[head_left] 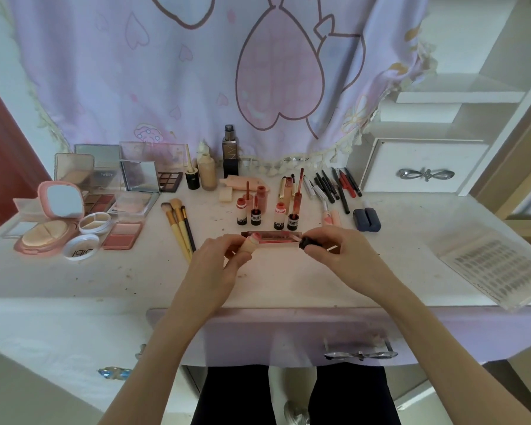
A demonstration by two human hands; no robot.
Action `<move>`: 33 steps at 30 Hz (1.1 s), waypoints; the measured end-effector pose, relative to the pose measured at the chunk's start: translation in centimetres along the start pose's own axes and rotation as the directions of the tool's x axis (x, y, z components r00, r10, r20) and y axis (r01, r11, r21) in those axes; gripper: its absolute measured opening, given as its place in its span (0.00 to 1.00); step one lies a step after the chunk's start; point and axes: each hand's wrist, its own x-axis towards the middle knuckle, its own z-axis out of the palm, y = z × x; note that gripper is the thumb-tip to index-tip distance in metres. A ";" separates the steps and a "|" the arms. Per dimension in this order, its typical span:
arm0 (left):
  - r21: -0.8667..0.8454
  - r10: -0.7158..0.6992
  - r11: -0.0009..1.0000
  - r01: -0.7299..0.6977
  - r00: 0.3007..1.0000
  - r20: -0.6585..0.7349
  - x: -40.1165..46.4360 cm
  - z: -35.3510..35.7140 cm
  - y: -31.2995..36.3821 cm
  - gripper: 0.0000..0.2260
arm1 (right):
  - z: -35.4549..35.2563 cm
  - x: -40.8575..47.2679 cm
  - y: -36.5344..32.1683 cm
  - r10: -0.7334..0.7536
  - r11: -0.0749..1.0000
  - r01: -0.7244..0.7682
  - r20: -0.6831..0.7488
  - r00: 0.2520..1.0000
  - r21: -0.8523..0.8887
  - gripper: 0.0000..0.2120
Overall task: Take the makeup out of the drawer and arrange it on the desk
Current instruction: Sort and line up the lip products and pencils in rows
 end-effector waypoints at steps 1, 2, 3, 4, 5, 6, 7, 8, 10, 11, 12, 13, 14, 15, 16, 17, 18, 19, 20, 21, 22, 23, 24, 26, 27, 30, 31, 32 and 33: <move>-0.040 -0.017 0.999 0.016 1.000 -0.013 -0.1 0.1 0.1 0.10 | 0.4 -0.1 0.1 0.027 0.998 -0.025 -0.025 0.999 0.062 0.05; -0.076 -0.032 0.997 0.030 0.999 -0.026 -0.3 0.3 0.2 0.10 | 0.8 -0.2 0.2 0.054 0.992 -0.049 -0.044 0.998 0.114 0.05; -0.107 -0.049 0.993 0.045 0.998 -0.040 -0.4 0.5 0.3 0.09 | 1.3 -0.3 0.4 0.079 0.987 -0.069 -0.061 0.995 0.143 0.05; -0.130 -0.067 0.990 0.059 0.996 -0.053 -0.5 0.7 0.4 0.09 | 1.8 -0.3 0.5 0.098 0.984 -0.085 -0.079 0.992 0.157 0.05; -0.144 -0.082 0.987 0.072 0.994 -0.066 -0.6 0.9 0.4 0.09 | 2.3 -0.3 0.6 0.110 0.982 -0.093 -0.099 0.989 0.164 0.05; -0.155 -0.095 0.985 0.082 0.992 -0.080 -0.6 1.1 0.5 0.09 | 2.9 -0.3 0.7 0.113 0.982 -0.093 -0.119 0.986 0.163 0.05; -0.162 -0.103 0.983 0.087 0.990 -0.091 -0.7 1.3 0.5 0.09 | 3.4 -0.2 0.8 0.104 0.985 -0.083 -0.139 0.985 0.151 0.05; -0.165 -0.103 0.983 0.086 0.990 -0.100 -0.7 1.5 0.5 0.09 | 3.9 -0.1 0.8 0.089 0.989 -0.068 -0.157 0.984 0.133 0.05; -0.157 -0.089 0.985 0.070 0.990 -0.112 -0.7 1.9 0.6 0.09 | 4.6 0.1 0.8 0.058 0.995 -0.042 -0.175 0.983 0.095 0.05; -0.154 -0.082 0.986 0.063 0.989 -0.120 -0.7 2.1 0.7 0.09 | 4.8 0.2 0.8 0.045 0.997 -0.033 -0.175 0.984 0.069 0.05; -0.151 -0.079 0.987 0.059 0.989 -0.129 -0.7 2.2 0.7 0.09 | 5.1 0.3 0.8 0.032 0.999 -0.026 -0.169 0.985 0.036 0.05; -0.149 -0.077 0.987 0.057 0.988 -0.136 -0.6 2.3 0.7 0.09 | 5.3 0.4 0.9 0.021 1.000 -0.021 -0.162 0.987 0.002 0.05; -0.149 -0.077 0.987 0.056 0.987 -0.141 -0.6 2.3 0.6 0.09 | 5.5 0.6 0.9 0.014 0.999 -0.019 -0.159 0.987 -0.030 0.04; -0.150 -0.076 0.987 0.054 0.986 -0.147 -0.5 2.4 0.6 0.09 | 5.6 0.7 1.0 0.008 0.998 -0.018 -0.160 0.987 -0.056 0.04; -0.149 -0.074 0.987 0.052 0.986 -0.150 -0.5 2.5 0.6 0.08 | 5.7 0.8 1.0 0.003 0.997 -0.015 -0.164 0.986 -0.072 0.05; -0.147 -0.072 0.988 0.049 0.986 -0.152 -0.5 2.6 0.6 0.08 | 5.8 0.9 1.0 -0.003 0.997 -0.011 -0.167 0.986 -0.081 0.05; -0.145 -0.068 0.988 0.046 0.986 -0.152 -0.6 2.6 0.5 0.07 | 5.9 1.0 1.0 -0.009 0.996 -0.006 -0.166 0.986 -0.093 0.06; -0.145 -0.066 0.989 0.044 0.986 -0.151 -0.5 2.7 0.5 0.07 | 6.0 1.1 1.0 -0.017 0.994 -0.002 -0.163 0.987 -0.112 0.06; -0.146 -0.066 0.988 0.044 0.987 -0.149 -0.5 2.7 0.5 0.07 | 6.1 1.2 1.1 -0.026 0.990 0.004 -0.160 0.987 -0.138 0.07; -0.143 -0.067 0.989 0.046 0.987 -0.145 -0.4 2.7 0.5 0.07 | 6.1 1.2 1.1 -0.035 0.987 0.009 -0.159 0.987 -0.161 0.07; -0.134 -0.066 0.990 0.047 0.988 -0.140 -0.4 2.8 0.5 0.07 | 6.2 1.2 1.1 -0.041 0.985 0.013 -0.160 0.986 -0.174 0.07; -0.121 -0.065 0.991 0.049 0.989 -0.134 -0.4 2.8 0.4 0.07 | 6.2 1.2 1.1 -0.043 0.984 0.014 -0.163 0.986 -0.176 0.07; -0.109 -0.065 0.993 0.051 0.990 -0.129 -0.4 2.8 0.3 0.08 | 6.2 1.2 1.0 -0.046 0.985 0.017 -0.166 0.985 -0.172 0.07; -0.108 -0.072 0.992 0.059 0.990 -0.124 -0.5 2.8 0.2 0.10 | 6.1 1.1 1.0 -0.052 0.988 0.026 -0.172 0.984 -0.149 0.08; -0.122 -0.078 0.991 0.062 0.989 -0.125 -0.6 2.7 0.2 0.12 | 5.9 0.9 1.0 -0.050 0.992 0.029 -0.175 0.983 -0.124 0.10; -0.150 -0.091 0.986 0.067 0.983 -0.159 -1.1 2.4 0.4 0.14 | 5.0 0.0 1.2 -0.046 0.999 0.040 -0.193 0.980 -0.037 0.11; -0.149 -0.080 0.988 0.051 0.977 -0.198 -1.4 2.3 0.7 0.13 | 4.6 -0.3 1.3 -0.054 0.998 0.049 -0.208 0.977 -0.029 0.11; -0.140 -0.044 0.990 0.009 0.968 -0.246 -1.8 2.3 1.1 0.12 | 4.0 -0.7 1.5 -0.066 0.998 0.060 -0.227 0.972 -0.031 0.10; -0.121 0.016 0.991 -0.054 0.956 -0.292 -2.2 2.2 1.6 0.10 | 3.4 -1.2 1.7 -0.080 0.997 0.072 -0.247 0.966 -0.041 0.09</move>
